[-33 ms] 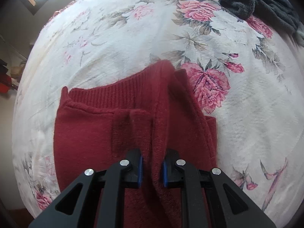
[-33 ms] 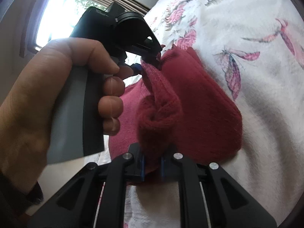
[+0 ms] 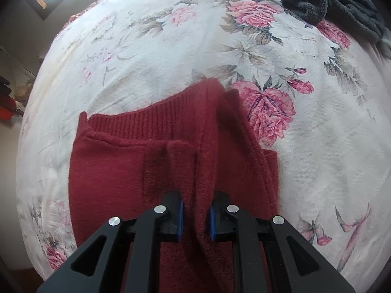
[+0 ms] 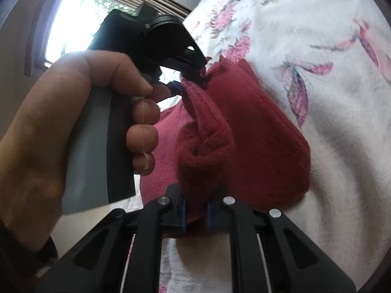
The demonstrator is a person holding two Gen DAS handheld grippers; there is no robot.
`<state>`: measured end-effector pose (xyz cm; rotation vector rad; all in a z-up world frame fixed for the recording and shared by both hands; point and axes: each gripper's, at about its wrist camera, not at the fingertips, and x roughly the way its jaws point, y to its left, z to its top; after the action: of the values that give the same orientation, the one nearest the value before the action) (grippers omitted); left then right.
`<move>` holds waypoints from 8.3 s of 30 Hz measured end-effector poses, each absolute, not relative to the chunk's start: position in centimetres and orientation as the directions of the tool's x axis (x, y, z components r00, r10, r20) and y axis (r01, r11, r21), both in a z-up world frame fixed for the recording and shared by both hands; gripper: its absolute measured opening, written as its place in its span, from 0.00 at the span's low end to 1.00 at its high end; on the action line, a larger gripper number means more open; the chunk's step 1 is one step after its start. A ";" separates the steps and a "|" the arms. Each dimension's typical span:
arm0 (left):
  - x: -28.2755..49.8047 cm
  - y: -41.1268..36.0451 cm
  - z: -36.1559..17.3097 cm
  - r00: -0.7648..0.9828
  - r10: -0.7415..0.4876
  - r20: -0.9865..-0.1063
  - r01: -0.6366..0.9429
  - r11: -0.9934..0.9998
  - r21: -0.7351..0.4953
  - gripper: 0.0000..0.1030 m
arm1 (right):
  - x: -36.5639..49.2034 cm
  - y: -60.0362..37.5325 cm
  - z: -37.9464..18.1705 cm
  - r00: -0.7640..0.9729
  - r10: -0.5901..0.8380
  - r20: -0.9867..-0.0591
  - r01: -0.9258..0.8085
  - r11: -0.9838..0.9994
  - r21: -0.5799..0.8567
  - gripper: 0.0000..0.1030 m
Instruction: Fold small clothes
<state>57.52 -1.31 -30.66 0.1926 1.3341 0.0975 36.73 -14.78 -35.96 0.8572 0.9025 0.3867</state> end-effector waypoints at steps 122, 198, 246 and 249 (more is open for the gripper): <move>39.7 18.4 -31.0 0.176 -0.712 -0.679 0.074 0.698 -0.712 0.79 | 56.6 -12.2 -35.8 0.100 0.683 -0.723 -0.090 0.730 0.677 0.00; 30.2 30.7 -27.1 0.263 -0.758 -0.597 -0.112 0.590 -0.799 0.35 | 47.9 -0.8 -26.6 0.029 0.853 -0.522 -0.127 0.521 0.844 0.31; 32.4 37.7 -29.8 0.349 -0.588 -0.730 -0.075 0.758 -0.647 0.73 | 37.8 8.3 -29.9 0.145 0.579 -0.803 -0.341 0.791 0.508 0.09; 34.4 38.1 -33.1 0.281 -0.566 -0.775 -0.134 0.776 -0.616 0.70 | 39.0 7.7 -32.5 0.145 0.527 -0.837 -0.305 0.829 0.469 0.00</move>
<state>34.40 38.07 -33.05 -0.6596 1.2752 -0.3199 39.04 7.72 -32.55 0.2046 1.2933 0.6056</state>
